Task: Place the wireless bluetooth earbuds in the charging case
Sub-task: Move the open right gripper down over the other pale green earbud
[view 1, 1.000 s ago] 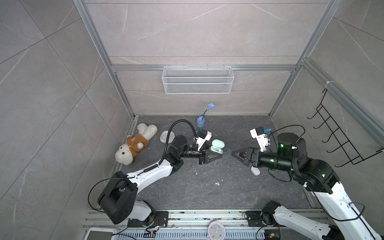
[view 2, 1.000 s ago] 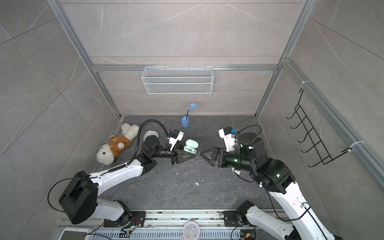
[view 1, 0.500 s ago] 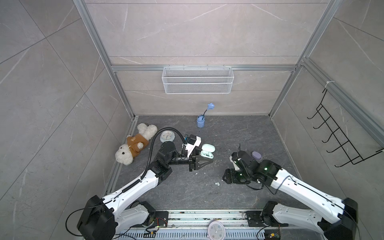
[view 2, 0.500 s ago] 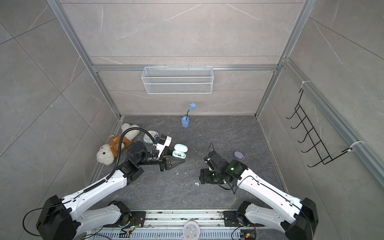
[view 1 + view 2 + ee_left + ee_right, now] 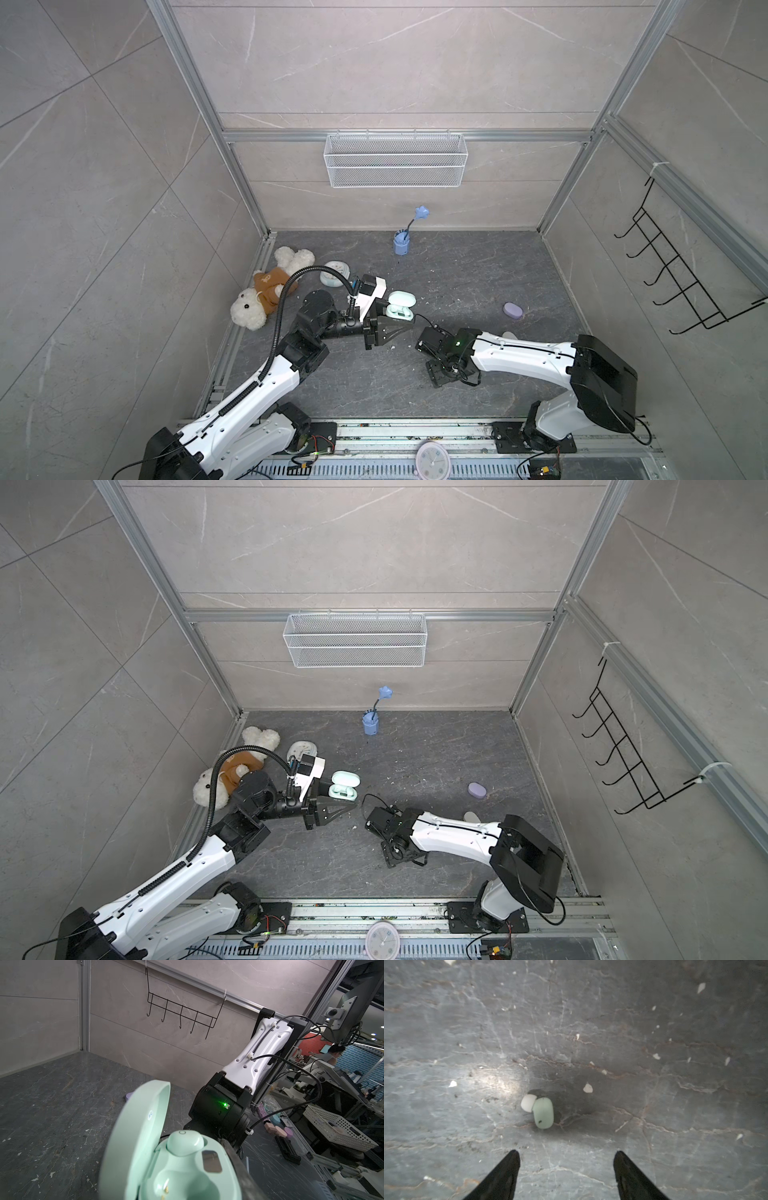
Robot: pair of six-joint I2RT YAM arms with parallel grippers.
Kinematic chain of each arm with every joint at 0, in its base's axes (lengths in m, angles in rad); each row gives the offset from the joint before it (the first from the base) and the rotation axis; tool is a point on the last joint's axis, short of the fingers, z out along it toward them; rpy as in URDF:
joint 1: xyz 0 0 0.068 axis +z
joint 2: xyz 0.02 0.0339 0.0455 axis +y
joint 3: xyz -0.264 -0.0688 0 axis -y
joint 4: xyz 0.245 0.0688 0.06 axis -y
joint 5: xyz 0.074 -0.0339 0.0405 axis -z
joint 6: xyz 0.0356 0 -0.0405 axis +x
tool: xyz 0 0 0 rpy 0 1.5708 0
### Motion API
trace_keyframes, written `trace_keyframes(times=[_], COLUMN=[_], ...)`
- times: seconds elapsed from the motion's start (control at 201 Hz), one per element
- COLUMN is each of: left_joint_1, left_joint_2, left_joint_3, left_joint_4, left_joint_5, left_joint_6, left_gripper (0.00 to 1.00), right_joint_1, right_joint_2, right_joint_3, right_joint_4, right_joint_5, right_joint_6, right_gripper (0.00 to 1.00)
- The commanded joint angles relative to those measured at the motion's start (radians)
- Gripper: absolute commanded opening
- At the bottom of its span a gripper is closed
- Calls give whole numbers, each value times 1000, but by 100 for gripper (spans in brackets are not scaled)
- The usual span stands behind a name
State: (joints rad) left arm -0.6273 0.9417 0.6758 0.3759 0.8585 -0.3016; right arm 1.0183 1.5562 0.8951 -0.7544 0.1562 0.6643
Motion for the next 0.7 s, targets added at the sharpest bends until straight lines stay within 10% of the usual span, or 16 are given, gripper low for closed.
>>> trace_keyframes(times=[0.0, 0.697], left_joint_1=[6, 8], left_joint_2=[-17, -14], left_joint_3=[6, 14], left_joint_4=[11, 3], left_joint_5=[-12, -10], left_joint_6=[29, 29], left_gripper=[0, 0], right_joint_1=[9, -1], right_joint_2=[25, 58], right_joint_3=[3, -27], right_joint_4=[23, -6], right_joint_5=[73, 204], right_joint_6=[-3, 60], right_gripper=[74, 74])
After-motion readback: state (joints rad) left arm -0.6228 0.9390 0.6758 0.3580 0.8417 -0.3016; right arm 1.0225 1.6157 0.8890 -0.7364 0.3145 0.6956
